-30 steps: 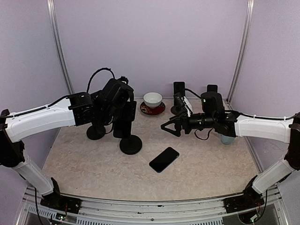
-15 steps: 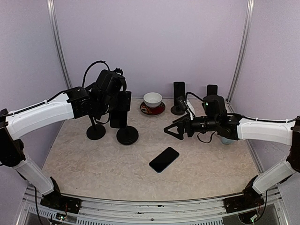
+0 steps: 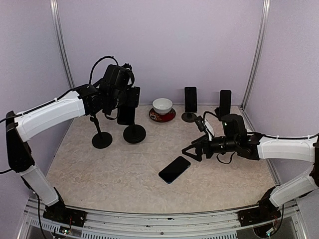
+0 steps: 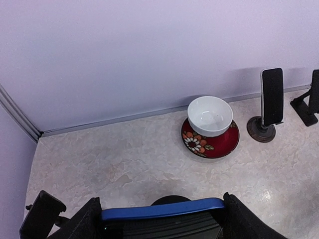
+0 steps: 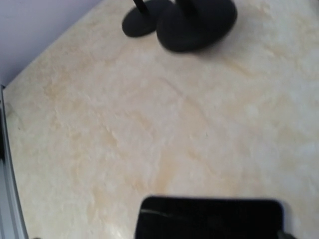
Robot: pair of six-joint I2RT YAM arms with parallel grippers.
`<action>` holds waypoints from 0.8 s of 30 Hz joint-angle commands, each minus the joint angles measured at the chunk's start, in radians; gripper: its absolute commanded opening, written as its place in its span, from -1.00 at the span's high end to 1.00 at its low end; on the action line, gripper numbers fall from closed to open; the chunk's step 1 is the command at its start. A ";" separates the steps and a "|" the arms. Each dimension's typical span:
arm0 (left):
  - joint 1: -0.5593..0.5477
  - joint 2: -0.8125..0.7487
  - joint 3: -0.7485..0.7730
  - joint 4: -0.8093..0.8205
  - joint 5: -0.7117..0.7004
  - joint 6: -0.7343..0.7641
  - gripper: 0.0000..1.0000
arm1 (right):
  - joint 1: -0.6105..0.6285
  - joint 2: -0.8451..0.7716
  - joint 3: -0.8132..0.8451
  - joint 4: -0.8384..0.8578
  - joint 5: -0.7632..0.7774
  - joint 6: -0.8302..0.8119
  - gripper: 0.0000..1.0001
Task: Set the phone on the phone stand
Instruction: Place the phone stand with the phone at the corner of the board.
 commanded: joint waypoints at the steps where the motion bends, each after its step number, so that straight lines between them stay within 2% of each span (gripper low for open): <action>1: 0.026 0.018 0.101 0.133 -0.007 0.055 0.06 | -0.011 -0.048 -0.054 0.036 0.021 0.004 -1.00; 19: 0.148 0.172 0.265 0.206 0.077 0.146 0.06 | -0.015 -0.150 -0.217 0.048 0.080 -0.027 -1.00; 24: 0.181 0.212 0.301 0.214 0.100 0.163 0.06 | -0.016 -0.165 -0.260 0.105 0.081 -0.028 -1.00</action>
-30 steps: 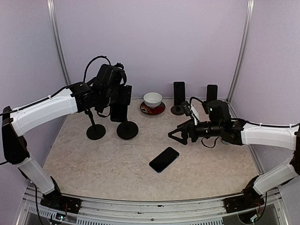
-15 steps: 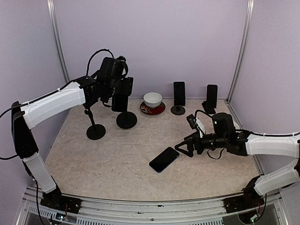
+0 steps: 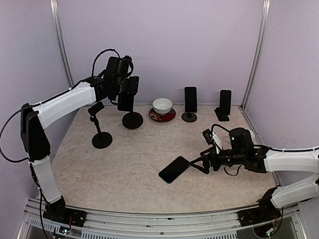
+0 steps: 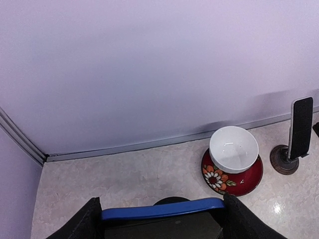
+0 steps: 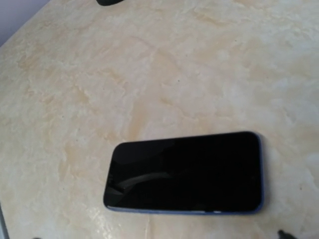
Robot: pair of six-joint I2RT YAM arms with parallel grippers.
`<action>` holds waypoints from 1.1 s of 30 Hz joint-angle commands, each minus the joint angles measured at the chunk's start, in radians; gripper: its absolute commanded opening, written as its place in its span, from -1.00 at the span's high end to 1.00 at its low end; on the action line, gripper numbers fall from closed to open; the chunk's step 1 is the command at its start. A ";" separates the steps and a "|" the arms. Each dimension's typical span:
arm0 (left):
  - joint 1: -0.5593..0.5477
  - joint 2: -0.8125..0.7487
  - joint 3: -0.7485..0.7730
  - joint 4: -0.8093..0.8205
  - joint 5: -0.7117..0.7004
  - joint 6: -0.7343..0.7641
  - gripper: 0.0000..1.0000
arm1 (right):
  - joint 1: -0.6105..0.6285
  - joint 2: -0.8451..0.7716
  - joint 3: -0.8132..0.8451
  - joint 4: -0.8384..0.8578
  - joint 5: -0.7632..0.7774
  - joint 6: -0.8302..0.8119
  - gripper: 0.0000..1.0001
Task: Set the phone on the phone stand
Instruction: Place the phone stand with the phone at the corner of the board.
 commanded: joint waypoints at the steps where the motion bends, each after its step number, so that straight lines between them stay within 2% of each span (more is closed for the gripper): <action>1: 0.033 0.011 0.089 0.127 0.015 0.037 0.06 | -0.011 -0.037 -0.055 0.092 0.002 -0.010 -1.00; 7: 0.091 0.037 0.113 0.131 0.058 0.025 0.06 | -0.011 -0.111 -0.190 0.283 -0.061 0.023 -1.00; 14: 0.140 0.073 0.129 0.143 0.105 -0.008 0.06 | -0.011 -0.152 -0.248 0.378 -0.035 0.023 -1.00; 23: 0.197 0.151 0.193 0.152 0.165 -0.032 0.06 | -0.011 -0.129 -0.270 0.424 -0.022 0.011 -1.00; 33: 0.205 0.229 0.280 0.135 0.175 -0.012 0.06 | -0.011 -0.095 -0.268 0.437 -0.023 0.009 -1.00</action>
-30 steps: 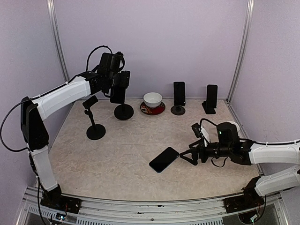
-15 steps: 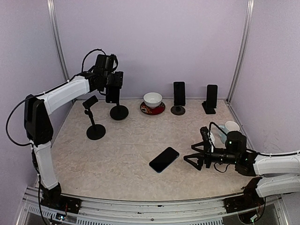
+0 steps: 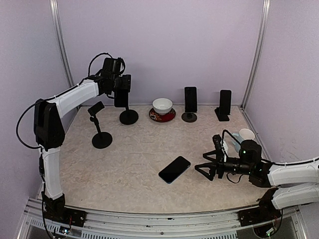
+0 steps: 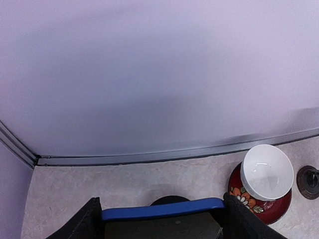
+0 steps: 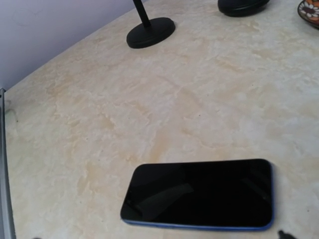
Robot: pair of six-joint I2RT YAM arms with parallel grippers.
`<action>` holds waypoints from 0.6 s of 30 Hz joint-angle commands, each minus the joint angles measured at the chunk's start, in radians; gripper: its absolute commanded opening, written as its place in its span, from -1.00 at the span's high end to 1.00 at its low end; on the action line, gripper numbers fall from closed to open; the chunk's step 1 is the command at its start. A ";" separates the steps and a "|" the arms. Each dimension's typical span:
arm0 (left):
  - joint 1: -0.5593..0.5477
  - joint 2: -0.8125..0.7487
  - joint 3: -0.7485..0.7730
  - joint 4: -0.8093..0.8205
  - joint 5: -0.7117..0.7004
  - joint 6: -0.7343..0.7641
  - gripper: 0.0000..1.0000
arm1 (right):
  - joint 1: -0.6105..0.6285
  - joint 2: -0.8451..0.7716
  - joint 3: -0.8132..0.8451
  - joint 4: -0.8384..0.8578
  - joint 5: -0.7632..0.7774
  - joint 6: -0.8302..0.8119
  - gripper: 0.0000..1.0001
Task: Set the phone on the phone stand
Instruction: Place the phone stand with the phone at the corner of the board.
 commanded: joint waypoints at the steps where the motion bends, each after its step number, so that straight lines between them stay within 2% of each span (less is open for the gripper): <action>1: 0.003 0.003 0.080 0.117 -0.002 0.012 0.06 | -0.009 0.010 -0.010 0.033 0.008 -0.005 -1.00; 18: 0.023 0.052 0.105 0.137 -0.004 0.012 0.06 | -0.009 0.084 0.005 0.055 -0.010 -0.005 -1.00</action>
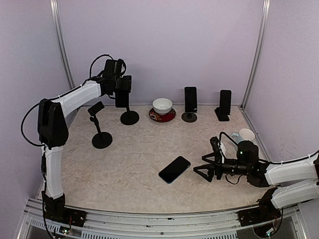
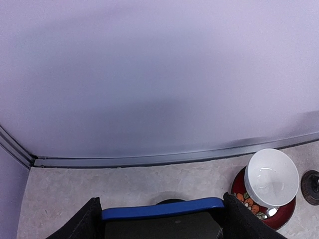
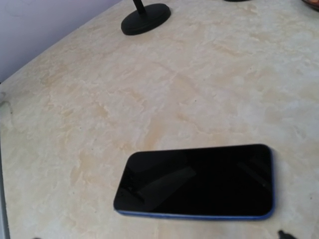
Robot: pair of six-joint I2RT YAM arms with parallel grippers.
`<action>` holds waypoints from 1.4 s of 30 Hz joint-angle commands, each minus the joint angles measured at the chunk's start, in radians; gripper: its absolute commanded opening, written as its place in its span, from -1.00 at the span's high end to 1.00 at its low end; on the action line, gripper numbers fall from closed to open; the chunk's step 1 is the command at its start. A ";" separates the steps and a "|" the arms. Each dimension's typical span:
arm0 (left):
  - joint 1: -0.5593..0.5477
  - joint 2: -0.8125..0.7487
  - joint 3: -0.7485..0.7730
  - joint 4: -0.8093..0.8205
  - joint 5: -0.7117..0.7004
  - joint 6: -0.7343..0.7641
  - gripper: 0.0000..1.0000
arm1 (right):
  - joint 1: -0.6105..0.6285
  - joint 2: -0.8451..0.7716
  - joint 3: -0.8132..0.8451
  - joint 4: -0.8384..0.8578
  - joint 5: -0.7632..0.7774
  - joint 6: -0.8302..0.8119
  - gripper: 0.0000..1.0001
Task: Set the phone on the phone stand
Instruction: Place the phone stand with the phone at the corner of the board.
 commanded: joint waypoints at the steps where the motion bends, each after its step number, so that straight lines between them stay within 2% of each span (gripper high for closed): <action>1: 0.007 0.001 0.073 0.113 -0.012 0.003 0.06 | -0.009 0.019 0.006 0.030 -0.010 -0.005 -1.00; 30: 0.016 0.026 0.078 0.113 -0.052 -0.029 -0.89 | -0.009 0.033 0.011 0.024 -0.008 -0.006 -1.00; 42: 0.016 -0.098 0.024 0.140 0.001 -0.080 -0.98 | -0.009 0.063 0.022 0.017 -0.005 -0.008 -1.00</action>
